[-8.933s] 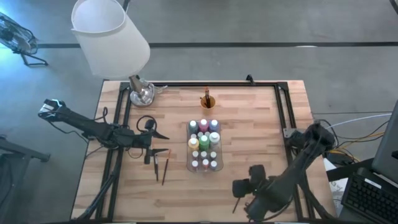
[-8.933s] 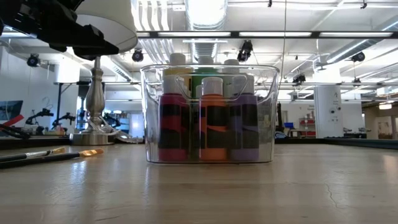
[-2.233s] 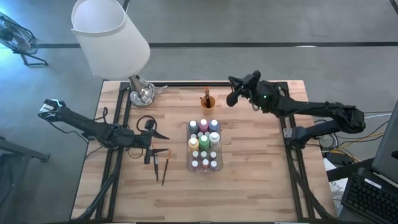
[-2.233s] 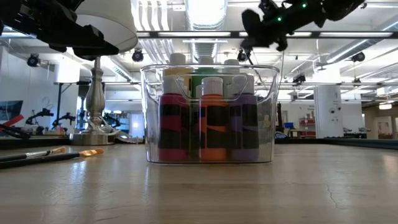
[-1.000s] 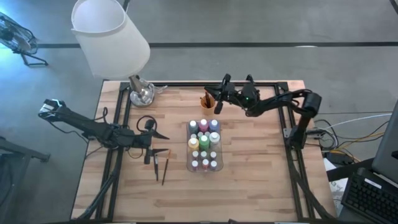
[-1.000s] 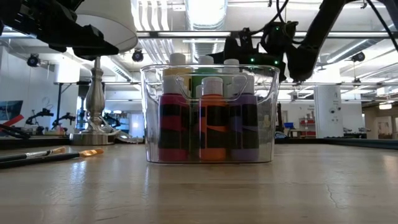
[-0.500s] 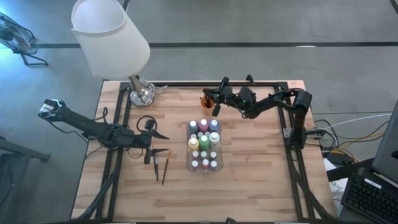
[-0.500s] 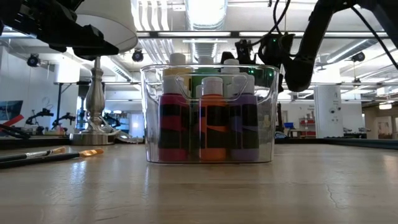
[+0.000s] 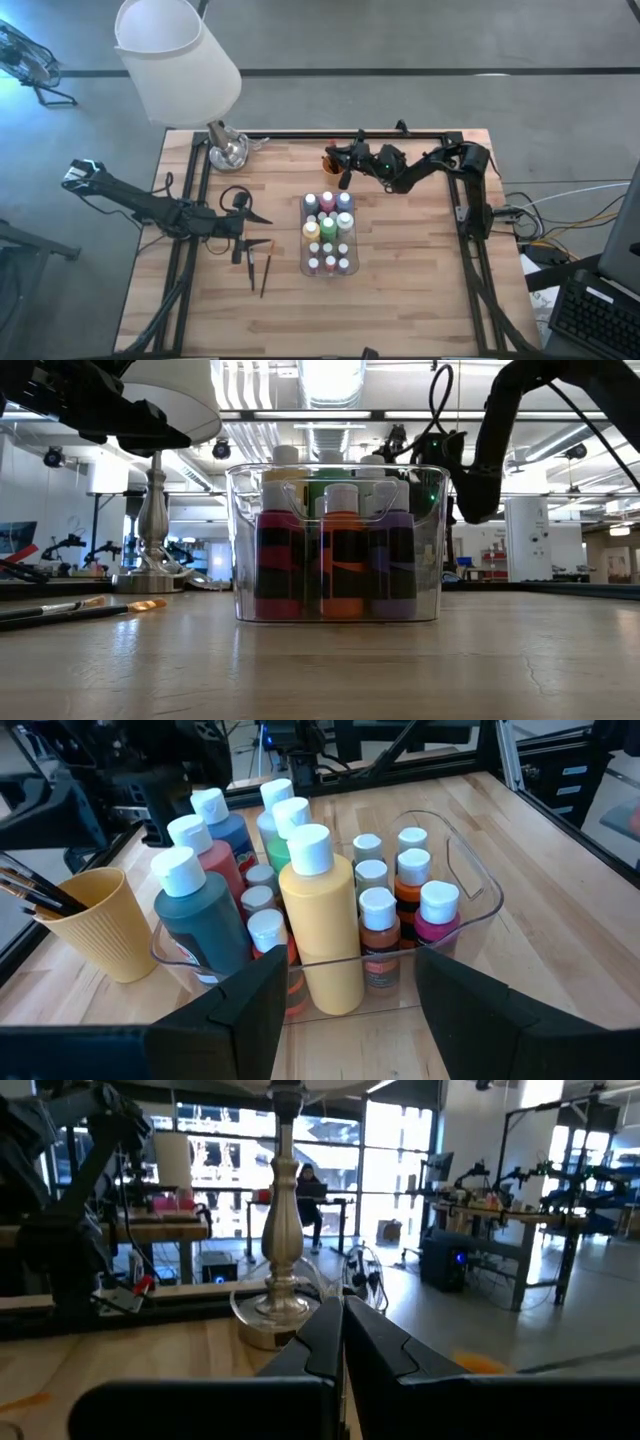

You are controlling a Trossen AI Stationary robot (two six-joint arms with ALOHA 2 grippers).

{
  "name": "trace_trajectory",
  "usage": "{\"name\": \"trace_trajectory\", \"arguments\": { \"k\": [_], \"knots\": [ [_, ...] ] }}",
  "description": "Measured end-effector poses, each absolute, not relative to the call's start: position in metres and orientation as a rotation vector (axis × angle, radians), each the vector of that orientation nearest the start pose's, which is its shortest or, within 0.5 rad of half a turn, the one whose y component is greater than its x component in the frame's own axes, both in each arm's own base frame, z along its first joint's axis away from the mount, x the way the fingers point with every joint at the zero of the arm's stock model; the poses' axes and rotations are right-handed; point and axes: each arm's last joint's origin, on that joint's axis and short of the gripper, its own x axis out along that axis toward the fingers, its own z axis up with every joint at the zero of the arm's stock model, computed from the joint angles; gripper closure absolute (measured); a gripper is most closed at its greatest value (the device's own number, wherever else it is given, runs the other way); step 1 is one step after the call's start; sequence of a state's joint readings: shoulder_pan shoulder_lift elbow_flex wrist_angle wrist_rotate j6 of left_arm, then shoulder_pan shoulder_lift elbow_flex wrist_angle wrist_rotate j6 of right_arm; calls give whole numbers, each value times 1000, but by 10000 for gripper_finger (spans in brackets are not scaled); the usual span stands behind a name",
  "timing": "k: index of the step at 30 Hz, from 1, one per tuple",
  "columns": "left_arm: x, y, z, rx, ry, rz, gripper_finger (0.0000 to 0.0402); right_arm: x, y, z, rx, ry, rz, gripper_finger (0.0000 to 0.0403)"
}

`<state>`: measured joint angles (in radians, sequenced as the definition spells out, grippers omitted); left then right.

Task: Pick & Place Paint Supplies
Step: Put the gray paintbrush into the yellow cup, then put the orange paintbrush into the yellow cup

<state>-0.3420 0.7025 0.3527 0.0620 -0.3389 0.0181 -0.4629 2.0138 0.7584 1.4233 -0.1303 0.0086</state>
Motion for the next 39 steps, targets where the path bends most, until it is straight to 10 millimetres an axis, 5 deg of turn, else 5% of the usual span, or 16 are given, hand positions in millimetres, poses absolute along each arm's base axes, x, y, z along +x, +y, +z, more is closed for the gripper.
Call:
{"name": "trace_trajectory", "arguments": {
  "k": [23, 32, 39],
  "knots": [
    [154, -45, 219, 115, 271, -5, 179, 325, -159, 140, -1, -117, -334, 391],
    [154, -45, 219, 114, 271, -5, 179, 325, -159, 143, 16, -127, -331, 332],
    [154, -45, 219, 114, 271, -5, 179, 321, -157, 167, -11, -88, -332, 285]
  ]
}}
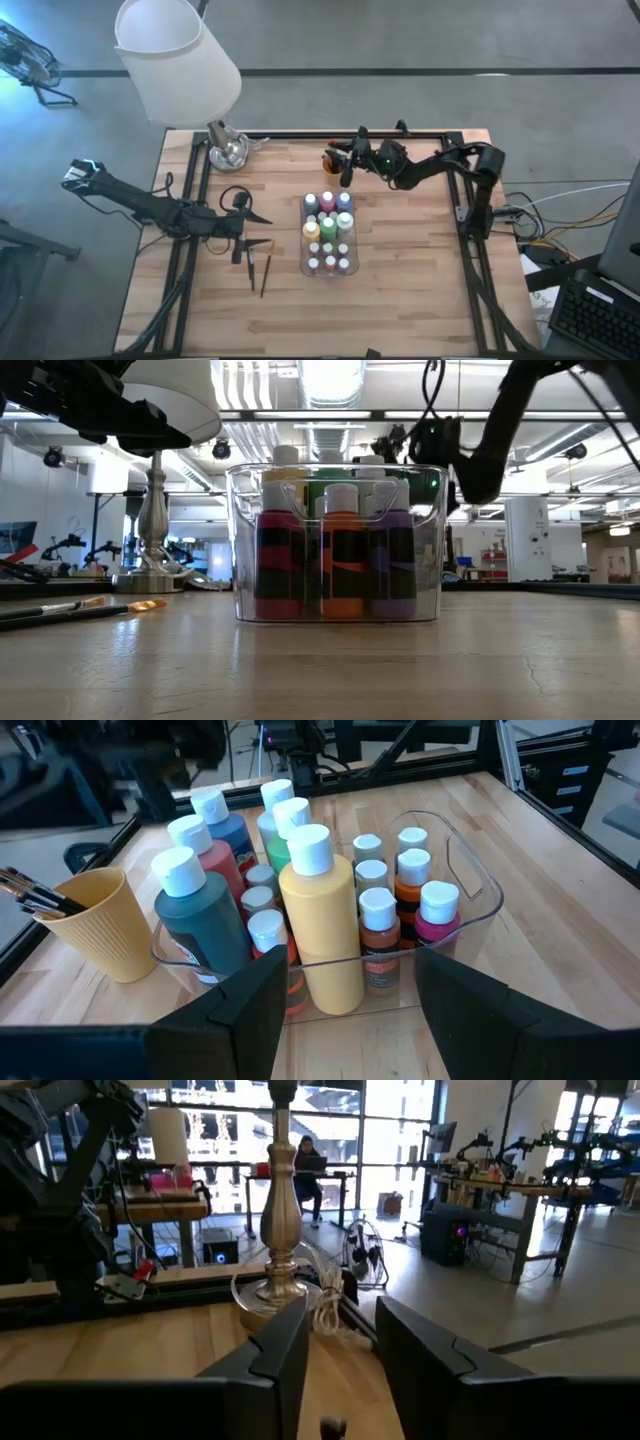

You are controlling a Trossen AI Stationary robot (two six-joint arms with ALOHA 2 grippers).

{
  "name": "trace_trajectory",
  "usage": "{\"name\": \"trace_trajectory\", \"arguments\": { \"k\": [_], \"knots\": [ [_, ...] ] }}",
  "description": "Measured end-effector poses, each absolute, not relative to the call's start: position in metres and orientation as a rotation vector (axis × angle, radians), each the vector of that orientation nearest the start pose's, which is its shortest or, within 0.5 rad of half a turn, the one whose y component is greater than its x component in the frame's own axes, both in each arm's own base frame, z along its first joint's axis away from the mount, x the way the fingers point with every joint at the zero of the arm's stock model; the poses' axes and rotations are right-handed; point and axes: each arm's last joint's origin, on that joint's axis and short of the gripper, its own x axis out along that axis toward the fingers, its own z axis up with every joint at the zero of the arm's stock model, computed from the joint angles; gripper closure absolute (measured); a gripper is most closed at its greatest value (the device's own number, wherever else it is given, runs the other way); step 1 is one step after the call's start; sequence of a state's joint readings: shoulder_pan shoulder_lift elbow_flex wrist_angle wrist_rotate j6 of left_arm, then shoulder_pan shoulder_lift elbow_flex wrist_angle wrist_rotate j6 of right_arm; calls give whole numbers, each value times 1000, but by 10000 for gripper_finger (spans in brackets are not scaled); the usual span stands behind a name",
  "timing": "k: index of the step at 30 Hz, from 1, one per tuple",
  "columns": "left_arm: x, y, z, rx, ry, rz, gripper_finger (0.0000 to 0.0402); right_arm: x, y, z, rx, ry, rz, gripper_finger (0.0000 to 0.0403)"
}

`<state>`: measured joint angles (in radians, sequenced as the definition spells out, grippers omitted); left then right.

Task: Pick & Place Paint Supplies
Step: Put the orange paintbrush into the yellow cup

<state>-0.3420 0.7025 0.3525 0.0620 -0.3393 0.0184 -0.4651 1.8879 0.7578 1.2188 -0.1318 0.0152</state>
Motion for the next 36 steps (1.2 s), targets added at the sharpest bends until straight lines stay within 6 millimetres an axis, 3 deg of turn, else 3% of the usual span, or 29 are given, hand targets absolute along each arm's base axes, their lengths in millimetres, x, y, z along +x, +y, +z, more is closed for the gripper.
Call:
{"name": "trace_trajectory", "arguments": {
  "k": [7, 10, 14, 19, 26, 36],
  "knots": [
    [154, -45, 219, 115, 272, -5, 179, 296, -144, 226, -65, 7, -330, 263],
    [154, -45, 219, 115, 272, -5, 179, 275, -134, 253, -67, 105, -325, 268],
    [154, -45, 219, 115, 272, -5, 179, 244, -117, 273, -39, 228, -315, 291],
    [154, -45, 219, 115, 272, -6, 179, 203, -97, 267, 19, 341, -310, 327],
    [154, -45, 219, 115, 272, -5, 179, 155, -70, 240, 81, 275, -303, 376],
    [154, -45, 219, 114, 272, -5, 179, 122, -32, 206, 89, 150, -152, 394]
  ]
}}
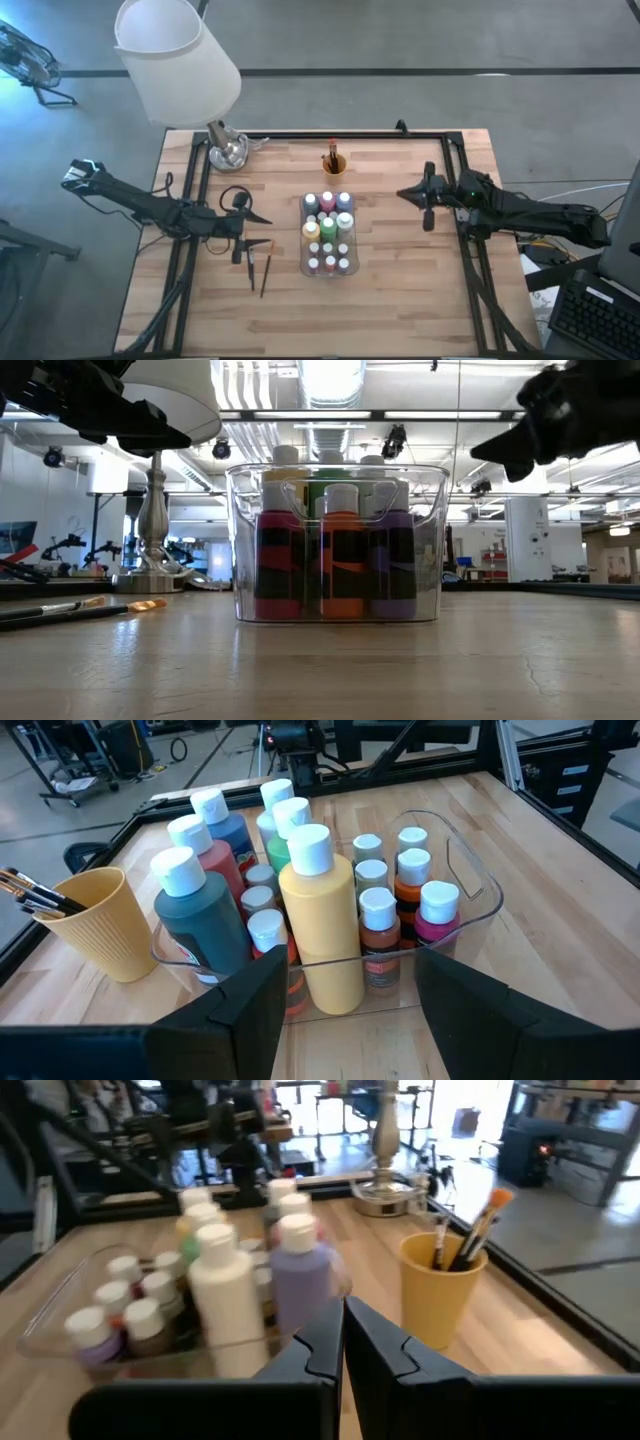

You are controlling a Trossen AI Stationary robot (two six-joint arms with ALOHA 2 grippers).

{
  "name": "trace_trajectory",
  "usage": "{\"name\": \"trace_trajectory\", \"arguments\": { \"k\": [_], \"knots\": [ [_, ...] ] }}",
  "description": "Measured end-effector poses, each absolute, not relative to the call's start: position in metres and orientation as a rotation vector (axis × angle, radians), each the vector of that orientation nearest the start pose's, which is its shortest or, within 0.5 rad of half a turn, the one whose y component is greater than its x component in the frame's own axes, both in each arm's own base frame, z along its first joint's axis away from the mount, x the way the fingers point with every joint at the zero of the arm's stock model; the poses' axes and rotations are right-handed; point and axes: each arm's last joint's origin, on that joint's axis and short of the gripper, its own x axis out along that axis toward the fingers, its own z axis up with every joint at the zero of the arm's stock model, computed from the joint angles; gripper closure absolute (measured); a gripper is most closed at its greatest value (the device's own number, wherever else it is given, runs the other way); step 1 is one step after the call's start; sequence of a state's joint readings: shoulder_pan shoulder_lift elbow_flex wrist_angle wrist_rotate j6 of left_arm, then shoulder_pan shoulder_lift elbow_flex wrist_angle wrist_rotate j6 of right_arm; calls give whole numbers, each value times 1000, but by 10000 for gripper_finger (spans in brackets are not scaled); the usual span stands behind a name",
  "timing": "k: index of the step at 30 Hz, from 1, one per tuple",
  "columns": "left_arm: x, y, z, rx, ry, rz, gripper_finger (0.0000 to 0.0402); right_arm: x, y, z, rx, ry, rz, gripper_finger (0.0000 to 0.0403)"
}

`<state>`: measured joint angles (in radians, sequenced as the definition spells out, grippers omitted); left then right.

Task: Pick & Place Paint Supplies
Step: Put the orange paintbrush into the yellow cup

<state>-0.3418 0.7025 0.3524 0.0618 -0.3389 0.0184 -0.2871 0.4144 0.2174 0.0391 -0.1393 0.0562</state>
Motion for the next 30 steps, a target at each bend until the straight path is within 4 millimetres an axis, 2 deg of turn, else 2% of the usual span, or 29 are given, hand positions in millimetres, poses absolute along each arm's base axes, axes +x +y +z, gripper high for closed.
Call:
{"name": "trace_trajectory", "arguments": {
  "k": [5, 11, 26, 30],
  "knots": [
    [154, -45, 219, 115, 272, -5, 179, 111, -24, 191, 51, 125, -117, 394],
    [154, -45, 219, 114, 272, -5, 179, 100, -21, 176, 34, 173, -115, 394],
    [154, -45, 219, 115, 276, -5, 179, 95, -20, 166, -25, 189, -113, 394],
    [151, -44, 209, -12, 385, 9, 179, 95, -20, 166, -27, 188, -113, 394]
  ]
}}
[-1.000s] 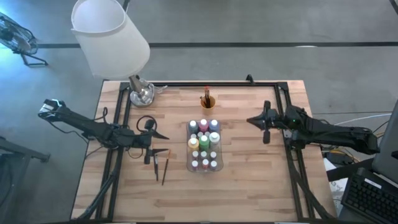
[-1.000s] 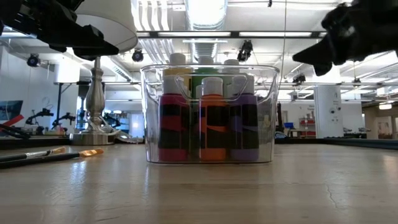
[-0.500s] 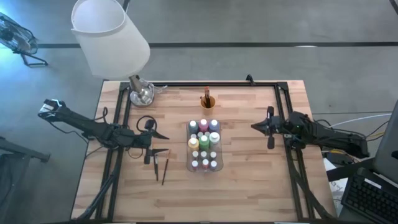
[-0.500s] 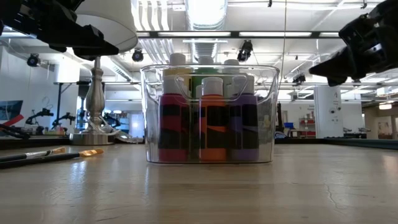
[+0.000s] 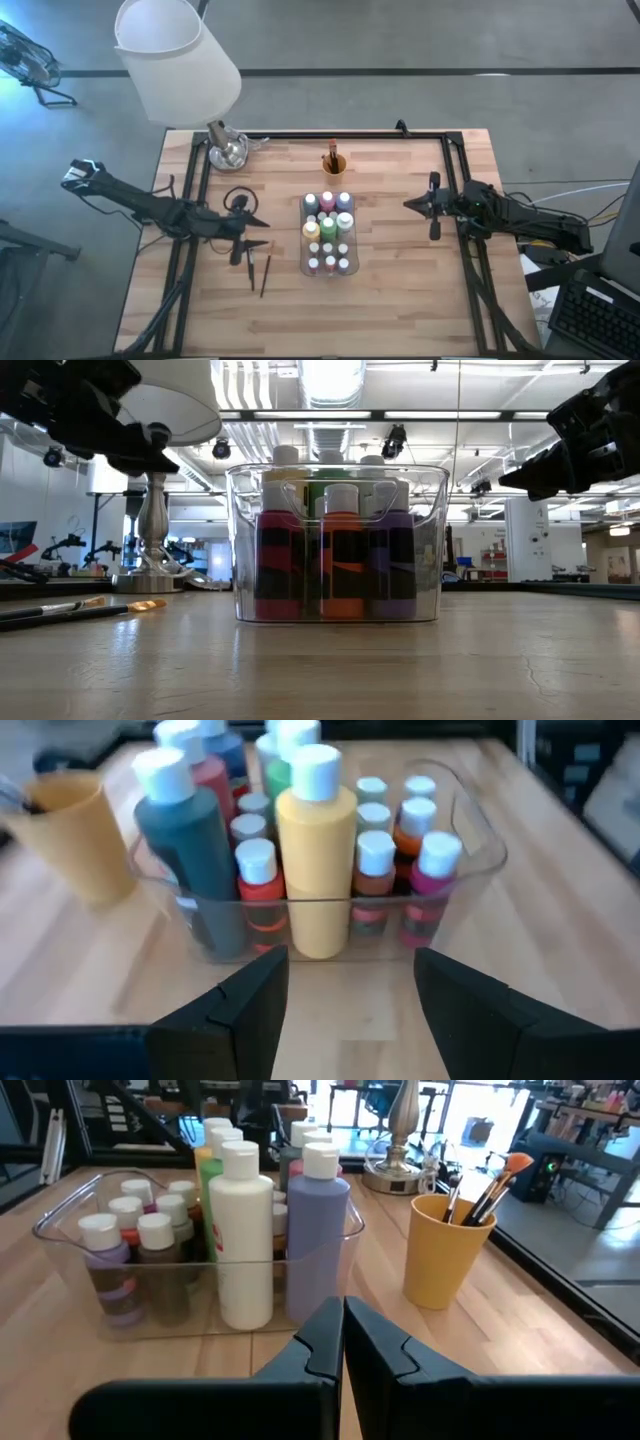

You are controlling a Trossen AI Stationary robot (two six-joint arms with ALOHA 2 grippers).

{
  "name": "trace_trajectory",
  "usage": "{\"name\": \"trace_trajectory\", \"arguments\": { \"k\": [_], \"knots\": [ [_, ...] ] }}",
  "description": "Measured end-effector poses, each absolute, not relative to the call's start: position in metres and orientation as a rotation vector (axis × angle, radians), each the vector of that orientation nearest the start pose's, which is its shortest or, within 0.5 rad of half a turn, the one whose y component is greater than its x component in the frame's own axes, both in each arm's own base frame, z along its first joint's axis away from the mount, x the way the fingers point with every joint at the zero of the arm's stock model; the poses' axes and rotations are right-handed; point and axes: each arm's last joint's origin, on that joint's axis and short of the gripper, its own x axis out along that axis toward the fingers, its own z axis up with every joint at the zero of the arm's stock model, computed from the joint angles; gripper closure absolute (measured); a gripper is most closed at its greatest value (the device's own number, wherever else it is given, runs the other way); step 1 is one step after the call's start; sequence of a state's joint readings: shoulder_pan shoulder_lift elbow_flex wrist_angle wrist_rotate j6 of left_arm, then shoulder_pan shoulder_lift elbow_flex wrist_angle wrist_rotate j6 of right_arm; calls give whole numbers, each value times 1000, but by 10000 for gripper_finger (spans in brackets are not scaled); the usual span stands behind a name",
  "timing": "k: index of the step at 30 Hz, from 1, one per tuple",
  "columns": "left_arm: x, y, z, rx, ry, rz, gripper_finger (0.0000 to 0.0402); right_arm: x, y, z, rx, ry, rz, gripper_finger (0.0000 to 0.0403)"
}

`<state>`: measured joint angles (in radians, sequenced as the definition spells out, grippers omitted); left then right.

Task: Pick & Place Paint Supplies
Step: Put the orange paintbrush into the yellow cup

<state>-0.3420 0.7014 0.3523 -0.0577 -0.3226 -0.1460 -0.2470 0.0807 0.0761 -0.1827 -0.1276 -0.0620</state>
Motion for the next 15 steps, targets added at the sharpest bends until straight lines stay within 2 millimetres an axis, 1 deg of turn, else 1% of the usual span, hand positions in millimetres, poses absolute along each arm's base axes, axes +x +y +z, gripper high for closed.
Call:
{"name": "trace_trajectory", "arguments": {
  "k": [2, 4, 15],
  "knots": [
    [151, -44, 209, -100, 382, 27, 179, 95, -20, 166, -29, 189, -113, 394],
    [151, -44, 209, -149, 386, 38, 179, 95, -20, 166, -30, 189, -113, 394],
    [151, -44, 208, -151, 388, 38, 179, 95, -20, 166, -25, 187, -113, 394]
  ]
}}
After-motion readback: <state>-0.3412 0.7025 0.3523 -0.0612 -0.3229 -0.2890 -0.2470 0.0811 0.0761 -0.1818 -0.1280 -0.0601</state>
